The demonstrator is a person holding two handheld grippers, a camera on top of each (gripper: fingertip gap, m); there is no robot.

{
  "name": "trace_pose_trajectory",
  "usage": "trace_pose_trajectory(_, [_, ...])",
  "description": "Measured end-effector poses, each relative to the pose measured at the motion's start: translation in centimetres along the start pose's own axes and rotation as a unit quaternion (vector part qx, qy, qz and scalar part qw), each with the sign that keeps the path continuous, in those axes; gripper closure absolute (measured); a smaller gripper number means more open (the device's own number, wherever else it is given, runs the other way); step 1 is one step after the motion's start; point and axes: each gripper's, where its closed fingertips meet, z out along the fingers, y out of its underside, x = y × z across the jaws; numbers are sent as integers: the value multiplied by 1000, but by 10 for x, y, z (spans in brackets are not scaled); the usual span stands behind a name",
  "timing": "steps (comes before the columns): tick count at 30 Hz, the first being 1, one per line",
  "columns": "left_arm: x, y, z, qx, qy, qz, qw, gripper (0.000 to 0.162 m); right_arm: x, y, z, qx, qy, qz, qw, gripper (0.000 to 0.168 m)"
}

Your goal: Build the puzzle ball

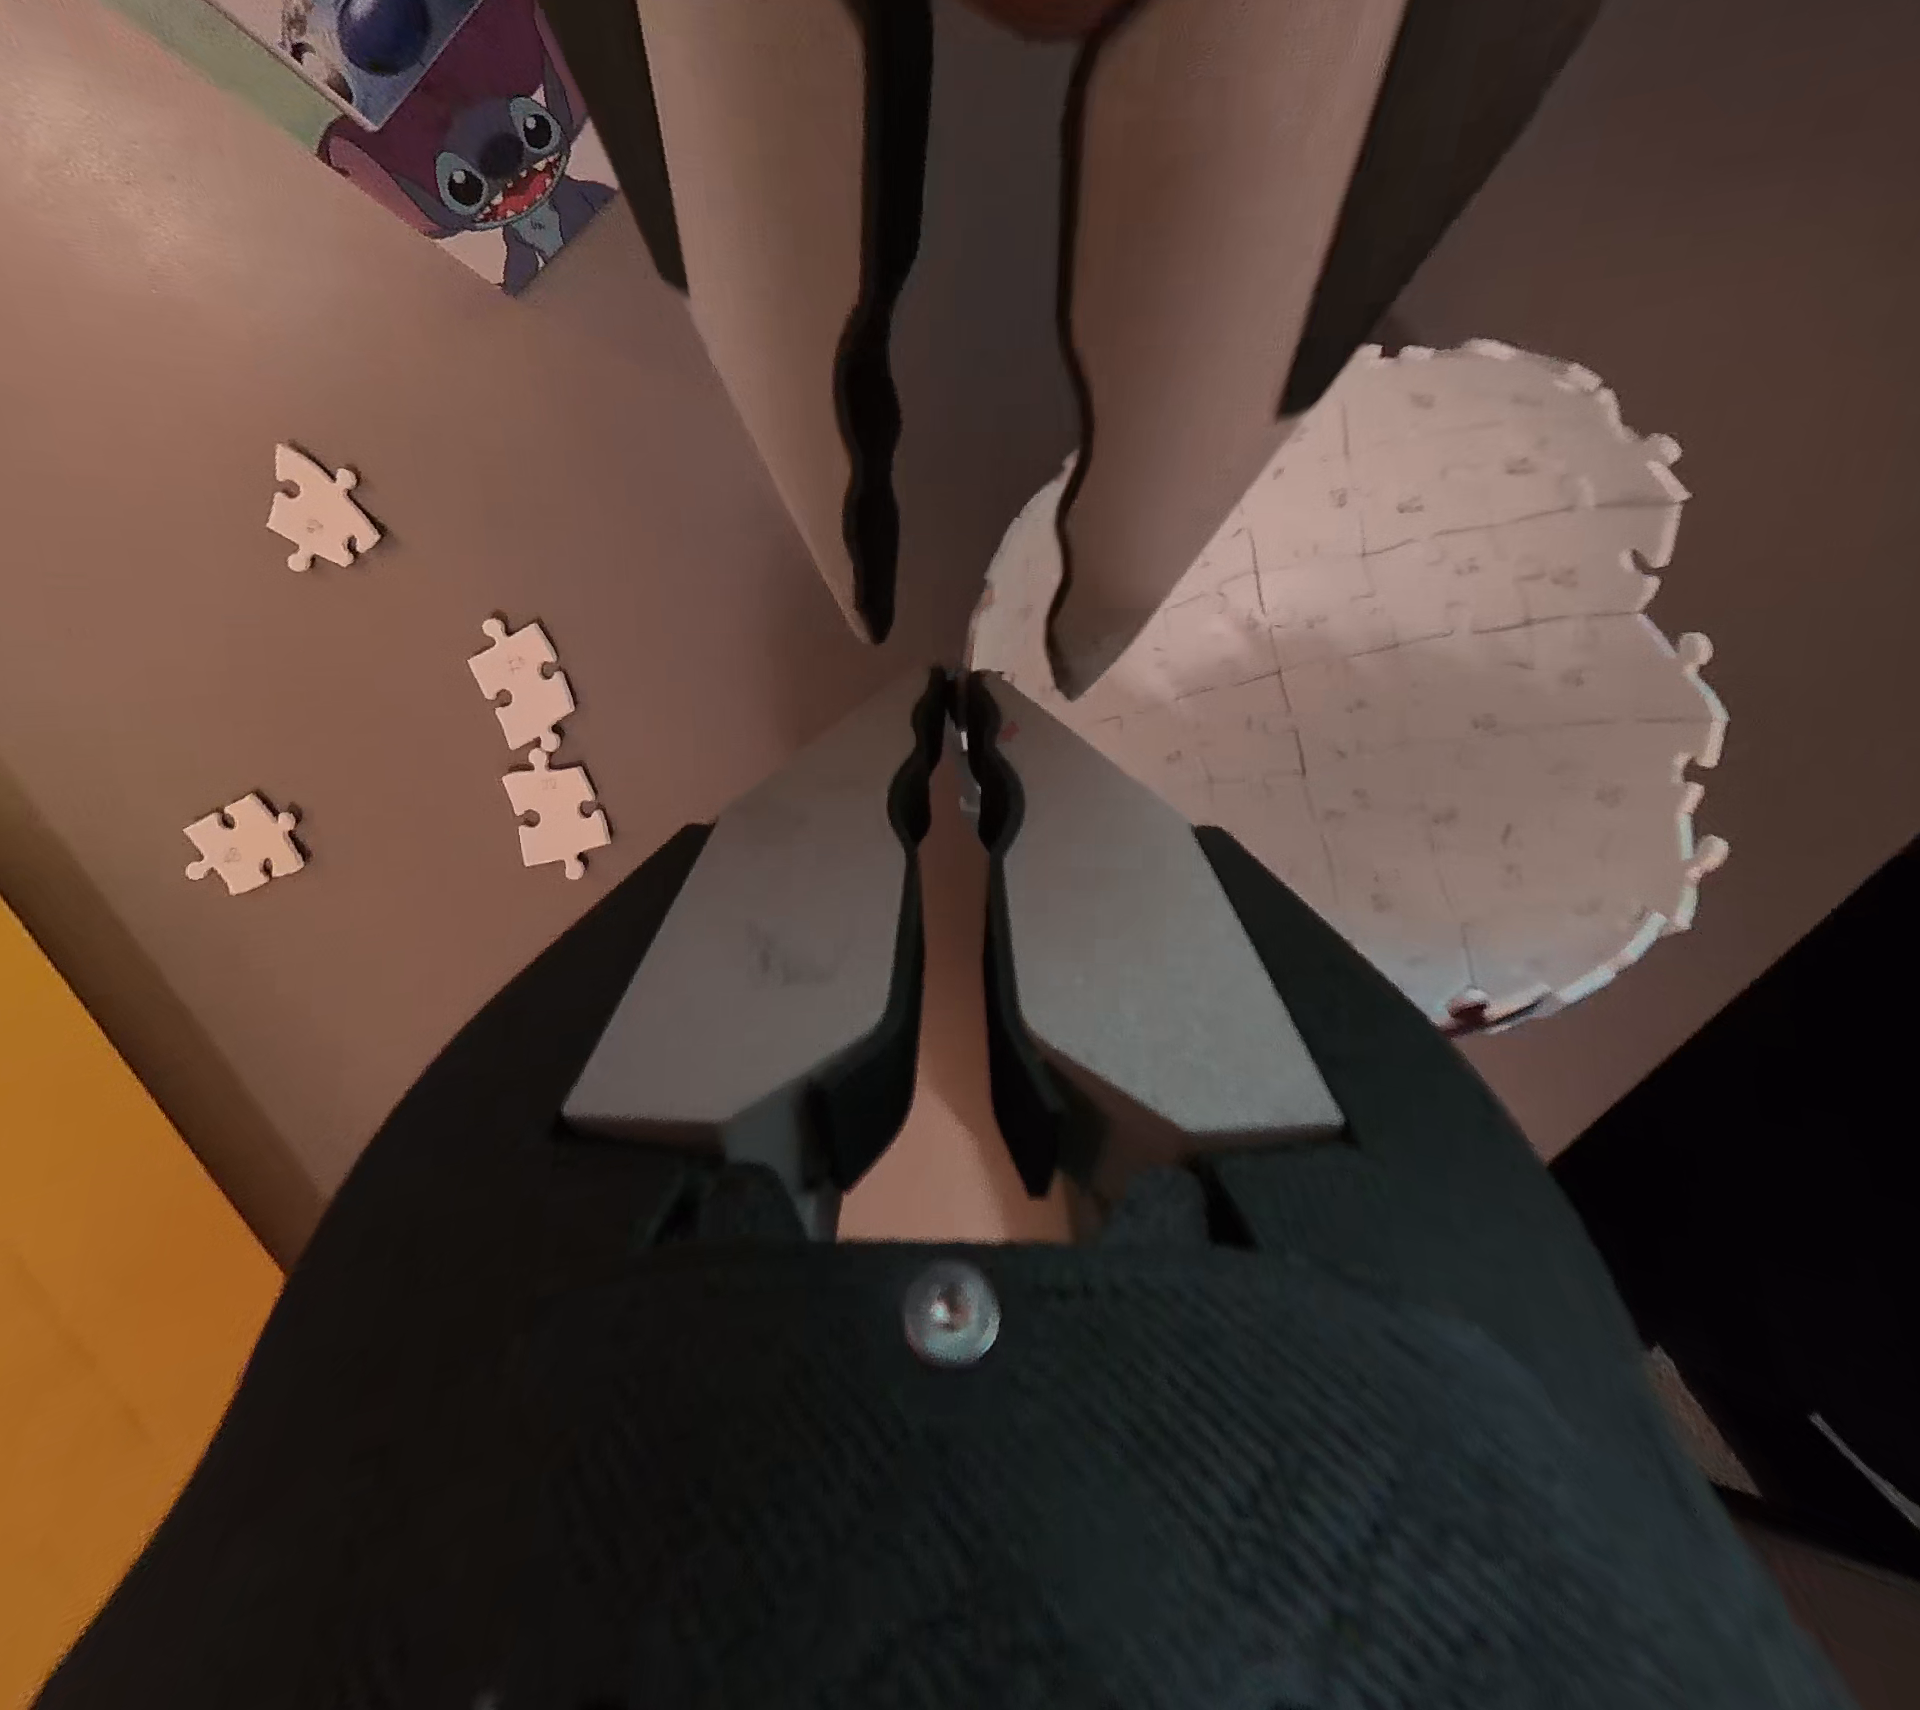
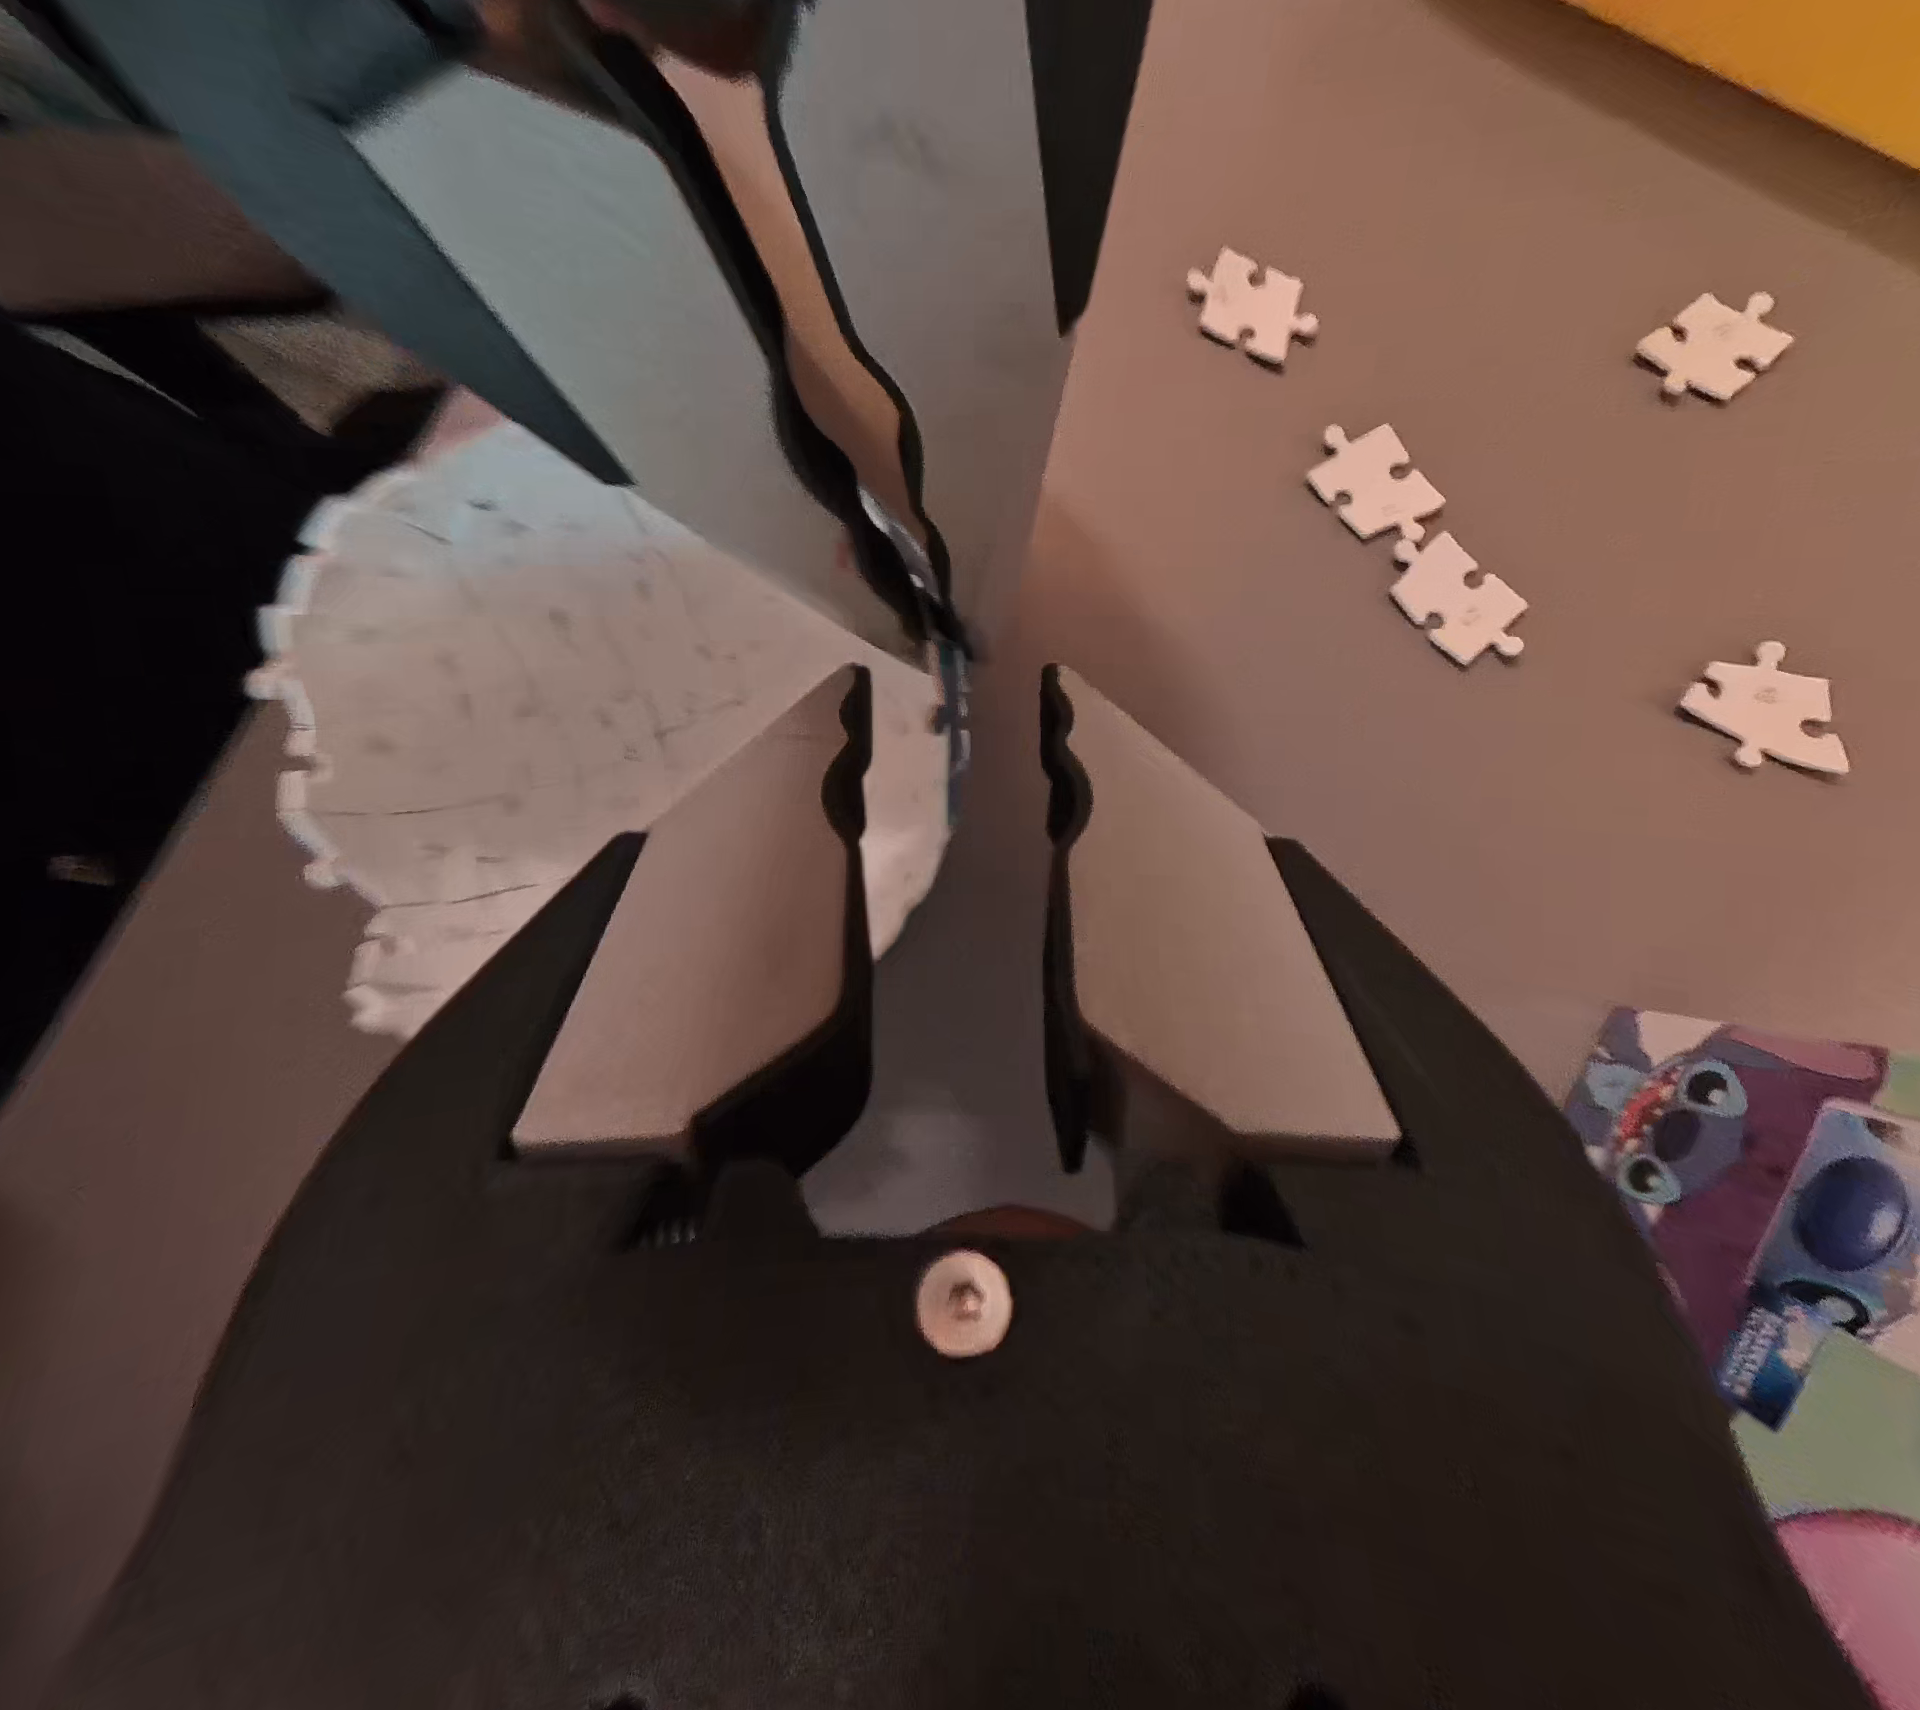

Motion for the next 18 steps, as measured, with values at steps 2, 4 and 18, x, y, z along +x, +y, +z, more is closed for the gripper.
trace_pose_trajectory(2, [0, 2, 0, -3, -2, -3, 1000, 161, 2, -10, -14, 31, 8, 9, 999, 134])
trace_pose_trajectory(4, [1, 3, -1, -1, -1, -7, 1000, 160, 0, -19, -26, 58, 18, 4, 998, 134])
trace_pose_trajectory(18, [-7, -5, -48, 108, -22, -66, 992, 122, -2, -3, -63, 4, 174, 0, 985, 125])
